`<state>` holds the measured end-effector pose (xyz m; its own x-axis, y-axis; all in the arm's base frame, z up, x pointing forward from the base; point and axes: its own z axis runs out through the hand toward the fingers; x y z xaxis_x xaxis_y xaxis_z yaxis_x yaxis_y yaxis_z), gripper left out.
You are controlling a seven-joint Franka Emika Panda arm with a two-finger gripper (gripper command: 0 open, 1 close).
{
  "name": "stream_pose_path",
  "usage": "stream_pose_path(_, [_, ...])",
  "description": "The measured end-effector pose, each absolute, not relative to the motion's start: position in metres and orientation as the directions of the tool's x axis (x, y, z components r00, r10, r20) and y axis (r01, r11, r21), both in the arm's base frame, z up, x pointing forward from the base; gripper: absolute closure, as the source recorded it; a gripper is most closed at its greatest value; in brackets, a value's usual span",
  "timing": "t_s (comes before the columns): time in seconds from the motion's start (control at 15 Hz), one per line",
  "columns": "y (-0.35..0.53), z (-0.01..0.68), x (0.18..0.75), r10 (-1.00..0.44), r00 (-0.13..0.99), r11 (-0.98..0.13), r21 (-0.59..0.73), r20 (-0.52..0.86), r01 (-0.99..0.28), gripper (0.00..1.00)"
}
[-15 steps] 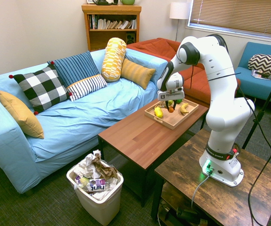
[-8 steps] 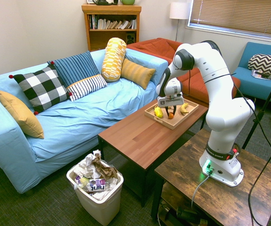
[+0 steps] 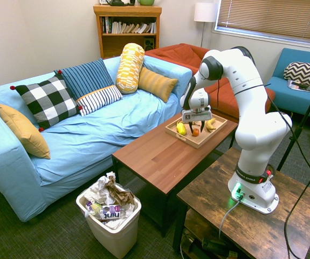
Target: Put the tangerine in the tray
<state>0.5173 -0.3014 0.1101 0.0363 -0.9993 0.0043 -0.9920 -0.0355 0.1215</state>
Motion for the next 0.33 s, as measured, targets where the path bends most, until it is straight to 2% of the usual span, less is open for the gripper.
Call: stream_pose_path(0.33, [-0.311, 0.159, 0.521, -0.999, 0.030, -0.029, 0.058, 0.019, -0.998, 0.00])
